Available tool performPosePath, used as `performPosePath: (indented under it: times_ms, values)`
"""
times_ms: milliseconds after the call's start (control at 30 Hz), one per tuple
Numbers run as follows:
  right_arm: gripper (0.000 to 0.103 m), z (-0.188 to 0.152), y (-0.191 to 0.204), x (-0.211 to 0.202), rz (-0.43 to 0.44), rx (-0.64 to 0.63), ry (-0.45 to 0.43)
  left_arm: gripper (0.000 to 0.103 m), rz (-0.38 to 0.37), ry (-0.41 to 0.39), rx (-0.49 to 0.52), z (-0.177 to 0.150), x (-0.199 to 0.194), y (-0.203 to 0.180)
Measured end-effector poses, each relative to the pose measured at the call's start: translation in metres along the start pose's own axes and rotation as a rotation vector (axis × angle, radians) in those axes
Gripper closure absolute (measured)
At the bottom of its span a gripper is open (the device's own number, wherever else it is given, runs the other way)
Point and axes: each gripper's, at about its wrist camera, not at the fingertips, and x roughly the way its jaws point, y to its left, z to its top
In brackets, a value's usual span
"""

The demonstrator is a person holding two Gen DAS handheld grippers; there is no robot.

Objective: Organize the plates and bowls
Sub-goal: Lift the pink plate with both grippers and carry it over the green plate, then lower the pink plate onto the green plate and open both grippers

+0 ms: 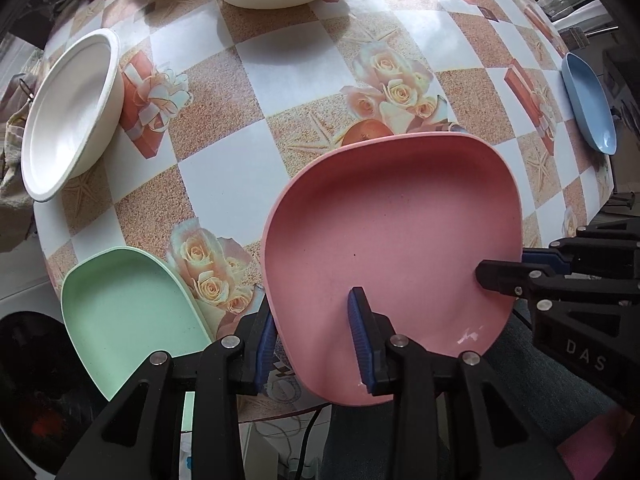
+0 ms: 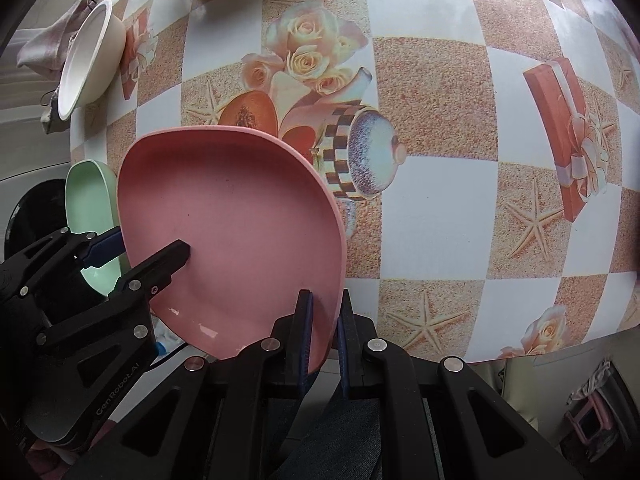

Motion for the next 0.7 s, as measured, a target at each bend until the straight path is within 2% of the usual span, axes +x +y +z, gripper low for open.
performPosePath:
  times_ms: [200, 500, 700]
  values:
    - [0.089, 0.004, 0.027, -0.011, -0.001, -0.045, -0.006, 0.065, 0.002, -0.055, -0.043, -0.013, -0.028, 0.026]
    - [0.089, 0.012, 0.074, -0.025, 0.011, -0.12, -0.001, 0.065, 0.005, -0.094, -0.123, -0.027, -0.067, 0.063]
    - [0.089, 0.018, 0.112, -0.028, 0.023, -0.184, 0.006, 0.065, 0.007, -0.103, -0.174, -0.052, -0.079, 0.084]
